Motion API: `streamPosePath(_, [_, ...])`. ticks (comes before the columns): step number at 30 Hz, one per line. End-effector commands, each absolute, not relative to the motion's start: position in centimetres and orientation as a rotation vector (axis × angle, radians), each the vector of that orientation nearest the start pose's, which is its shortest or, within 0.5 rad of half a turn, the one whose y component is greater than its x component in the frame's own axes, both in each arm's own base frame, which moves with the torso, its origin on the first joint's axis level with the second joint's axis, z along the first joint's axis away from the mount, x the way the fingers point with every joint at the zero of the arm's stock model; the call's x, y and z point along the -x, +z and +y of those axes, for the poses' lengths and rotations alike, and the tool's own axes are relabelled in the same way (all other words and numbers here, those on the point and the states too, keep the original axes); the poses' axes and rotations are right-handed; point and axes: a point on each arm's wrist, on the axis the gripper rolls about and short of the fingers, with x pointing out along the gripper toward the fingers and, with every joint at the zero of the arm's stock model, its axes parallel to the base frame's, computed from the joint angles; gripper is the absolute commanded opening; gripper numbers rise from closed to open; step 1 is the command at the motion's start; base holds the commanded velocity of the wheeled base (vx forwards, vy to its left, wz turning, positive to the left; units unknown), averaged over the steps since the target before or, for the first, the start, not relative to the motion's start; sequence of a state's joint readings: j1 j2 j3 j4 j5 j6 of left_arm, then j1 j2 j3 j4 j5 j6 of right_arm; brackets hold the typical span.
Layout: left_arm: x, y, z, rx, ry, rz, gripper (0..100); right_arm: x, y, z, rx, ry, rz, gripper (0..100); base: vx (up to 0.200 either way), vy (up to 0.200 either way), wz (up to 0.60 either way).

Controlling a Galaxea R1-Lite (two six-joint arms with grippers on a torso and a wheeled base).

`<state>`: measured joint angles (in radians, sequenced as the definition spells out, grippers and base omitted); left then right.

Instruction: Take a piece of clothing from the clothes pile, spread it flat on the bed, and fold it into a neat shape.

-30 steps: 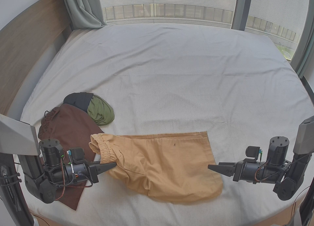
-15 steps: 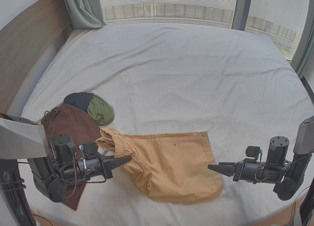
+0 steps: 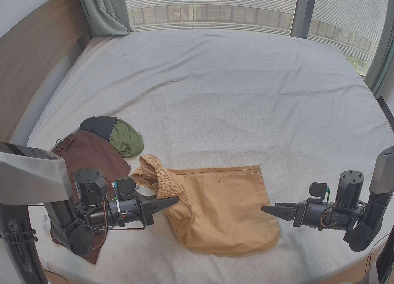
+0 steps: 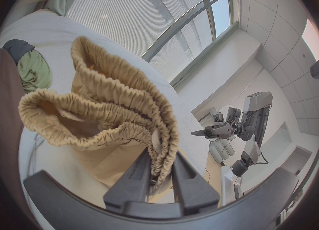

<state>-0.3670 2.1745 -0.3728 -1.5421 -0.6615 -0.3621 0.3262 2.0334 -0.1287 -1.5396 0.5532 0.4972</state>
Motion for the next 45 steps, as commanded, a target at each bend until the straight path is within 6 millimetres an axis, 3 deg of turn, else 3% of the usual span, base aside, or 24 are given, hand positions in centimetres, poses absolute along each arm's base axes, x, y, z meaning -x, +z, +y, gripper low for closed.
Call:
streamPosePath(1, [-27.7, 3.0, -12.8, 0.376, -0.981, 0.46, 0, -22.4, 4.4, 8.8, -0.503, 0.761, 0.581, 100, 0.0, 0.0, 0.0])
streamPosePath(30, [-28.6, 1.4, -18.8, 0.473, -1.116, 0.533, 0, -22.7, 4.7, 8.5, -0.505, 0.75, 0.558, 100, 0.0, 0.0, 0.0])
streamPosePath(45, [-27.3, 1.2, -21.2, 0.55, -1.172, 0.619, 0, -23.0, 5.4, 8.4, -0.508, 0.751, 0.524, 100, 0.0, 0.0, 0.0])
